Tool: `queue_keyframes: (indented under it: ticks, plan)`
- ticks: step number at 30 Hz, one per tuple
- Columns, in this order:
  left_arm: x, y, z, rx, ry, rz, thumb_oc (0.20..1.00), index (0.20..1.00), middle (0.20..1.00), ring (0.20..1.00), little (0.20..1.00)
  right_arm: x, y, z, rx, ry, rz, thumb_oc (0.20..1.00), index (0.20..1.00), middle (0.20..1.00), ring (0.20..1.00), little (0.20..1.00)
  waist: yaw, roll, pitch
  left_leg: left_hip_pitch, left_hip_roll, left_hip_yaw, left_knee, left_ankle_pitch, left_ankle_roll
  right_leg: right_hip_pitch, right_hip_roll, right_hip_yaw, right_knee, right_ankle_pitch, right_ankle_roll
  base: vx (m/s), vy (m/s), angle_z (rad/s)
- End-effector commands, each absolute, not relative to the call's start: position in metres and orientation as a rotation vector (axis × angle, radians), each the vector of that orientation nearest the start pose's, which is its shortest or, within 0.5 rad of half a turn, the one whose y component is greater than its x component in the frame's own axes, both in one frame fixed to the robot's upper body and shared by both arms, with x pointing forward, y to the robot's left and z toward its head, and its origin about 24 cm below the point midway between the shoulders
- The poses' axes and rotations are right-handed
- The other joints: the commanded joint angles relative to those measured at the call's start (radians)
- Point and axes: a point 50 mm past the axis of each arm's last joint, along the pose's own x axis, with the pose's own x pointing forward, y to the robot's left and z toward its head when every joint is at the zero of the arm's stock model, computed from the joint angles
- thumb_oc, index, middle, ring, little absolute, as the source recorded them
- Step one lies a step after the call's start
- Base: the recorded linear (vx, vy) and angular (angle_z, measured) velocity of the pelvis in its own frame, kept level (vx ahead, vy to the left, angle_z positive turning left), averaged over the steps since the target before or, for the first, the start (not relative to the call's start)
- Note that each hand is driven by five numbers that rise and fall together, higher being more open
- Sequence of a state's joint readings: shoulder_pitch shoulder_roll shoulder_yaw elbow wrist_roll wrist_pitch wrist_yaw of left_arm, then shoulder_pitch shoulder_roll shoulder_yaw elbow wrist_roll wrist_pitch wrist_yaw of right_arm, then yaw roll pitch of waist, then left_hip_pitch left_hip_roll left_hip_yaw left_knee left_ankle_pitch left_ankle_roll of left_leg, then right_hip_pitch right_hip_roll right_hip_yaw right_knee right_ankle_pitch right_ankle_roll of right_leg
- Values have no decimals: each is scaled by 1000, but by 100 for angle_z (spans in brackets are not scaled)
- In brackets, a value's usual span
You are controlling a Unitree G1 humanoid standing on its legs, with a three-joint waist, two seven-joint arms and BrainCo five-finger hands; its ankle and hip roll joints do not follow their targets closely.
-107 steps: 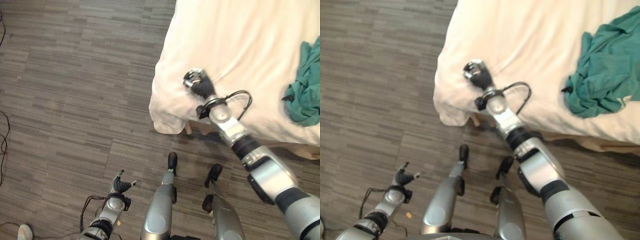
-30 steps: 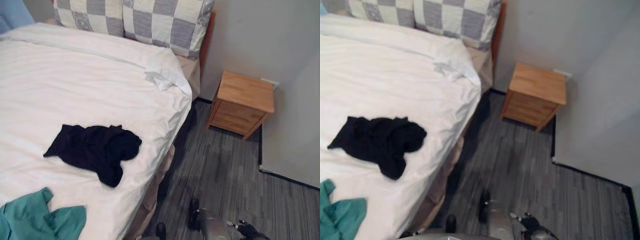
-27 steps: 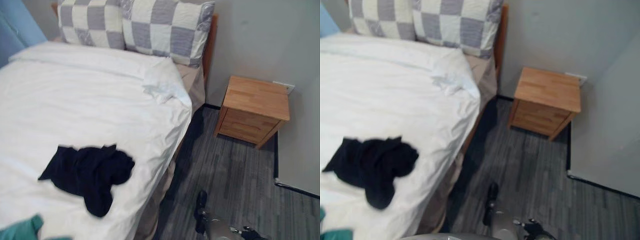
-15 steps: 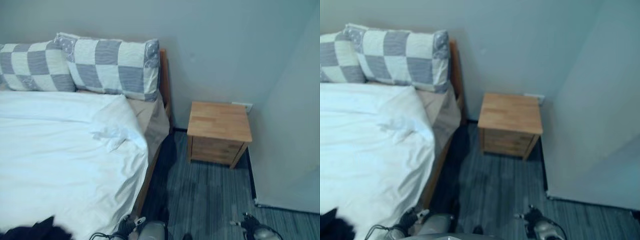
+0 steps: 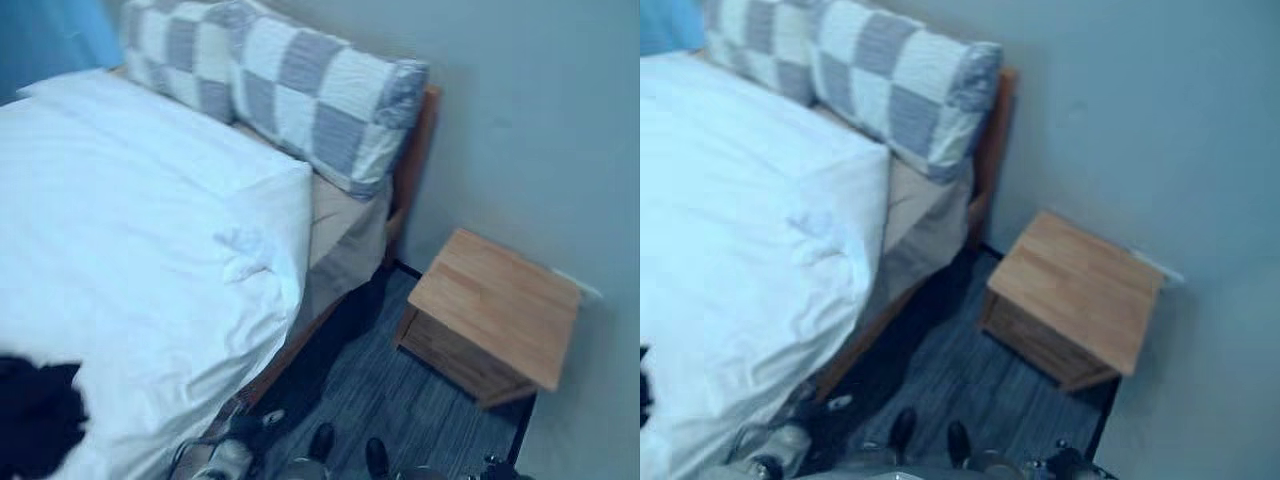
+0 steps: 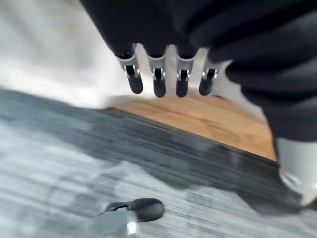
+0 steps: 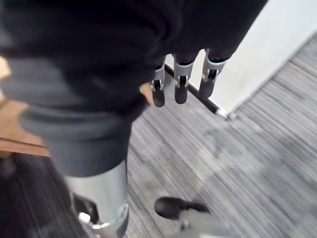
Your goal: Tidy up the quilt and then pick up the clothes from the bed and put them into the laundry hamper.
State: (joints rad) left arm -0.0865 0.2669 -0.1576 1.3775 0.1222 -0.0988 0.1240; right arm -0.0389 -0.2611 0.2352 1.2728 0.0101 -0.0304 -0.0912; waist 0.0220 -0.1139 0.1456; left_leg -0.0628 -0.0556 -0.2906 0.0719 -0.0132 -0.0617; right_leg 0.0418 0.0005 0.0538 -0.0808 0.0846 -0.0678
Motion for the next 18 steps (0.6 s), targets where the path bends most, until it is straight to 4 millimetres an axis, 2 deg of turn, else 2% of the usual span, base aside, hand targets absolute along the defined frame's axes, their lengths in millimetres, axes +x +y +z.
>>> queue_keyframes:
  ticks: [1, 2, 3, 4, 5, 7, 8, 9, 10, 11, 12, 13, 15, 16, 17, 18]
  plan:
    - [95, 258, -155, 517, 1182, 80, 1000, 1000, 1000, 1000, 1000, 112, -248, -153, -432, 1161, -78, 1000, 1000, 1000, 1000, 1000, 37, 22, 1, 137, 21, -27, -136, 40, 27, -118, -61, 24, 30, 77, 196, 102, -183, 104]
    - [93, 259, -155, 516, 1184, 81, 1000, 1000, 1000, 1000, 1000, 115, -253, -150, -453, 1148, -83, 1000, 1000, 1000, 1000, 1000, 45, 22, -2, 118, 33, -39, -148, 52, 4, -88, -74, -37, 9, 64, 184, 41, -88, 112]
    - [93, 259, -155, 516, 1184, 81, 1000, 1000, 1000, 1000, 1000, 115, -253, -150, -453, 1148, -83, 1000, 1000, 1000, 1000, 1000, 42, 22, -2, 118, 34, -43, -147, 51, 3, -86, -74, -40, 8, 63, 184, 42, -122, 146]
    - [99, 254, -154, 530, 1167, 63, 1000, 1000, 1000, 1000, 1000, 121, -264, -145, -453, 1116, -129, 1000, 1000, 1000, 1000, 1000, 34, 20, 10, 63, 69, 84, -123, 59, -11, -46, -112, -133, -6, 44, 186, 1, -35, 163]
    - [99, 254, -154, 530, 1167, 63, 1000, 1000, 1000, 1000, 1000, 122, -264, -145, -453, 1116, -129, 1000, 1000, 1000, 1000, 1000, 32, 19, 9, 59, 67, 82, -122, 61, -11, -49, -113, -134, -6, 44, 187, -36, -12, 174]
    - [109, 252, -152, 550, 1139, 47, 1000, 1000, 1000, 1000, 1000, 122, -272, -142, -436, 1104, -186, 1000, 1000, 1000, 1000, 1000, 17, 11, 19, -17, 122, 384, -56, 82, -9, -21, -149, -237, -6, 23, 198, -63, -2, 185]
    - [111, 254, -151, 556, 1124, 49, 1000, 1000, 1000, 1000, 1000, 115, -283, -140, -389, 1113, -288, 1000, 1000, 1000, 1000, 1000, -10, 20, 12, -46, 170, 636, -34, 90, -19, 24, -153, -329, -6, -14, 209, 9, -10, 199]
    - [108, 257, -151, 560, 1136, 49, 1000, 1000, 1000, 1000, 1000, 109, -288, -140, -375, 1130, -329, 1000, 1000, 1000, 1000, 1000, -9, 32, 3, -28, 180, 676, -72, 96, -17, 34, -154, -358, -6, -18, 214, 111, 79, 248]
    - [98, 260, -152, 559, 1164, 58, 1000, 1000, 1000, 1000, 1000, 107, -293, -138, -368, 1134, -352, 1000, 1000, 1000, 1000, 1000, -7, 38, -10, -6, 163, 654, -104, 100, -11, 46, -159, -381, -6, -19, 219, 88, 78, 220]
    - [98, 260, -152, 559, 1164, 58, 1000, 1000, 1000, 1000, 1000, 107, -293, -138, -368, 1134, -352, 1000, 1000, 1000, 1000, 1000, -7, 38, -9, -6, 163, 654, -105, 100, -11, 46, -159, -381, -6, -19, 219, 171, 124, 156]
    - [89, 263, -154, 560, 1192, 65, 1000, 1000, 1000, 1000, 1000, 107, -302, -134, -363, 1121, -402, 1000, 1000, 1000, 1000, 1000, -2, 36, -23, 7, 149, 613, -136, 112, -10, 52, -174, -420, 29, -22, 222, 188, 111, 29]
    - [84, 272, -152, 588, 1221, 52, 1000, 1000, 1000, 1000, 1000, 115, -316, -125, -331, 1063, -492, 1000, 1000, 1000, 1000, 1000, -5, 36, -15, 23, 150, 607, -159, 96, 11, 8, -205, -443, 194, -4, 230, 205, 176, 6]
    - [77, 282, -150, 615, 1242, 69, 1000, 1000, 1000, 1000, 1000, 142, -326, -108, -317, 937, -551, 1000, 1000, 1000, 1000, 1000, -21, 28, 10, 44, 156, 611, -159, 81, 28, -75, -244, -404, 363, 39, 261, 63, 106, 55]
    - [77, 282, -150, 615, 1242, 69, 1000, 1000, 1000, 1000, 1000, 142, -326, -108, -316, 936, -552, 1000, 1000, 1000, 1000, 1000, -19, 27, 10, 44, 154, 613, -159, 80, 30, -81, -248, -400, 370, 37, 263, 50, 24, 50]
    - [76, 288, -148, 626, 1242, 86, 1000, 1000, 1000, 1000, 1000, 168, -333, -86, -364, 787, -563, 1000, 1000, 1000, 1000, 1000, -36, 23, 28, 58, 166, 603, -159, 71, 30, -150, -239, -327, 452, 61, 271, 19, -30, 29]
    - [77, 289, -147, 624, 1235, 95, 1000, 1000, 1000, 1000, 1000, 180, -339, -71, -410, 704, -568, 1000, 1000, 1000, 1000, 1000, -43, 23, 34, 56, 178, 612, -159, 90, 32, -178, -218, -294, 422, 63, 250, 21, -39, 16]
